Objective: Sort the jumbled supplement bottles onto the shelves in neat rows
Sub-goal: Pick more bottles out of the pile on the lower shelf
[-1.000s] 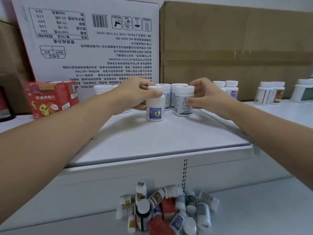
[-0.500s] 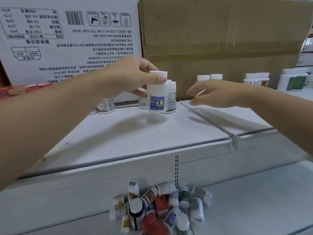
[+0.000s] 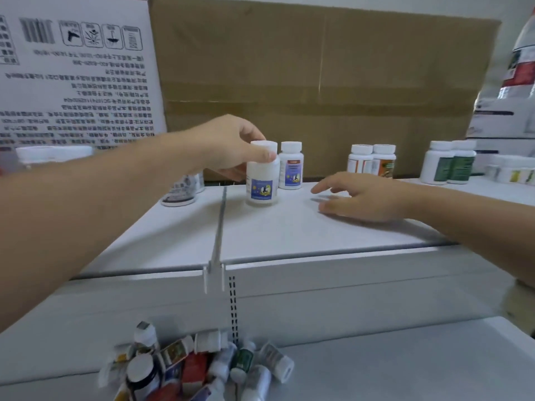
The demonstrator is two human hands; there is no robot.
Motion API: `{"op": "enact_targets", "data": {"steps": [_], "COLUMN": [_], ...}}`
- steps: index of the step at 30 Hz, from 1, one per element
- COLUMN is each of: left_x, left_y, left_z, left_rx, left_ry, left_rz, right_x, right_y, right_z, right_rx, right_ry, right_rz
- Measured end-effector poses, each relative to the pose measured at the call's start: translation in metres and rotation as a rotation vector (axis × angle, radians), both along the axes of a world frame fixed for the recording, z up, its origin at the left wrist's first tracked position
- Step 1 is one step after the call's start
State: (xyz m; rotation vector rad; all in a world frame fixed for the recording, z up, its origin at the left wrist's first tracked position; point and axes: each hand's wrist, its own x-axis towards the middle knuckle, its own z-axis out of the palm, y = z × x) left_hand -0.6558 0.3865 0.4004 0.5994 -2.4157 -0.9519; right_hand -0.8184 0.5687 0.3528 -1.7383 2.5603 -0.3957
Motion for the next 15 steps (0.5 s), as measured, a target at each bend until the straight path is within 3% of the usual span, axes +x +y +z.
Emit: {"op": "enact_targets", "data": {"steps": [10,15], "left_x": [-0.033,-0.033], "left_y": [0.009,0.004], "left_z": [-0.015,-0.023], "left_rx": [0.019,0.029], "left_ry": [0.150,0.111], "left_rz": [0.148,0.158], "right_x": [-0.023,-0.025], "right_y": [-0.001,-0.004], "right_z": [-0.014,-0.016], "right_rx": [-0.035,-0.028], "right_ry": [-0.026,-0.027], "right_rz": [0.129,0.121]}}
